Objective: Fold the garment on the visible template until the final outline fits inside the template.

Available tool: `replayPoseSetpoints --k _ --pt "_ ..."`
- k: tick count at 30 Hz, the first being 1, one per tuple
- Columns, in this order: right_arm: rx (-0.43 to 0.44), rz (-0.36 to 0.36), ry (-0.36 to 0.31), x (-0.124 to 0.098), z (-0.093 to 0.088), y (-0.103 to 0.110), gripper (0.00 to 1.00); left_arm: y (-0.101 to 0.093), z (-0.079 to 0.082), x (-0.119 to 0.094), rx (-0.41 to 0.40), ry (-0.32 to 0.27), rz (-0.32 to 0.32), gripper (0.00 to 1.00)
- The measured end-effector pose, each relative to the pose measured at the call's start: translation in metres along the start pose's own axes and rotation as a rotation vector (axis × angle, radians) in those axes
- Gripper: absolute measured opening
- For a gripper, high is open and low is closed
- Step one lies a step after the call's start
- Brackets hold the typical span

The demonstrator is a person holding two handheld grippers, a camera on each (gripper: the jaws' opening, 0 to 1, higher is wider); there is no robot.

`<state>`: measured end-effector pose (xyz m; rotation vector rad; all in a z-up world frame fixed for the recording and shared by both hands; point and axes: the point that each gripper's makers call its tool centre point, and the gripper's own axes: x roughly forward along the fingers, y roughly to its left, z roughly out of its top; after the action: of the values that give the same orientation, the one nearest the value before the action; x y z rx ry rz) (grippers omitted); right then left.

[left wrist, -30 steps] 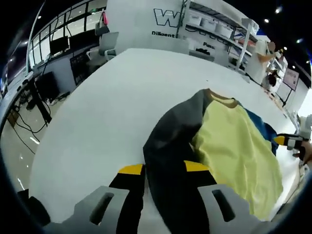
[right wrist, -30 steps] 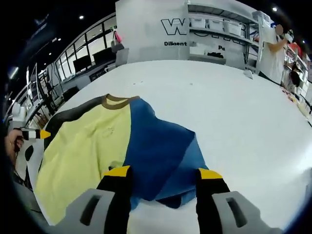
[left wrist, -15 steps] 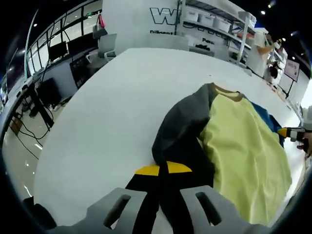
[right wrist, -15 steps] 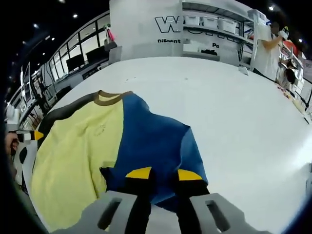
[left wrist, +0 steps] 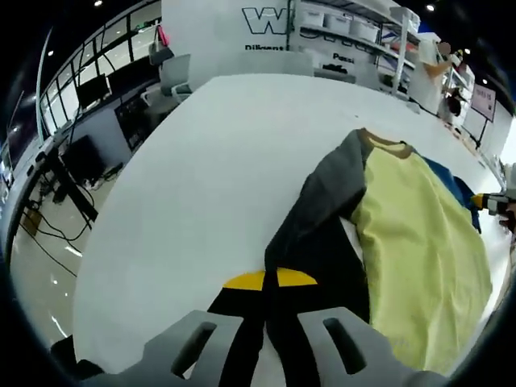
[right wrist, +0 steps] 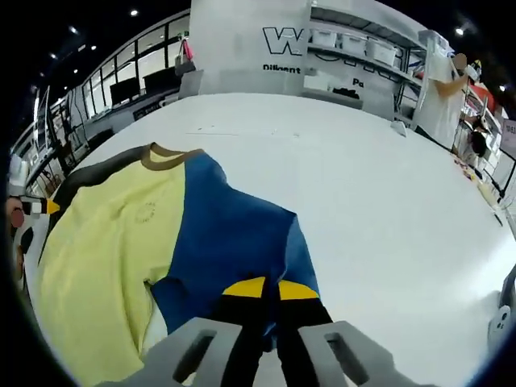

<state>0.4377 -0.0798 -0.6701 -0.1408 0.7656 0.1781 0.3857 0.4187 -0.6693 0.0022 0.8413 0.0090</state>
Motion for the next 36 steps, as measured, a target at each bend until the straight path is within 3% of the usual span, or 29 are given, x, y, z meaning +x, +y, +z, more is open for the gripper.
replayPoseSetpoints --k 15,36 --pt "0.009 -0.088 0.000 0.012 0.013 -0.054 0.00 0.030 0.014 0.016 -0.028 0.018 0.062 0.04" --pt "0.040 -0.090 0.011 0.012 0.011 -0.075 0.00 0.040 0.015 0.015 -0.021 0.017 0.095 0.04"
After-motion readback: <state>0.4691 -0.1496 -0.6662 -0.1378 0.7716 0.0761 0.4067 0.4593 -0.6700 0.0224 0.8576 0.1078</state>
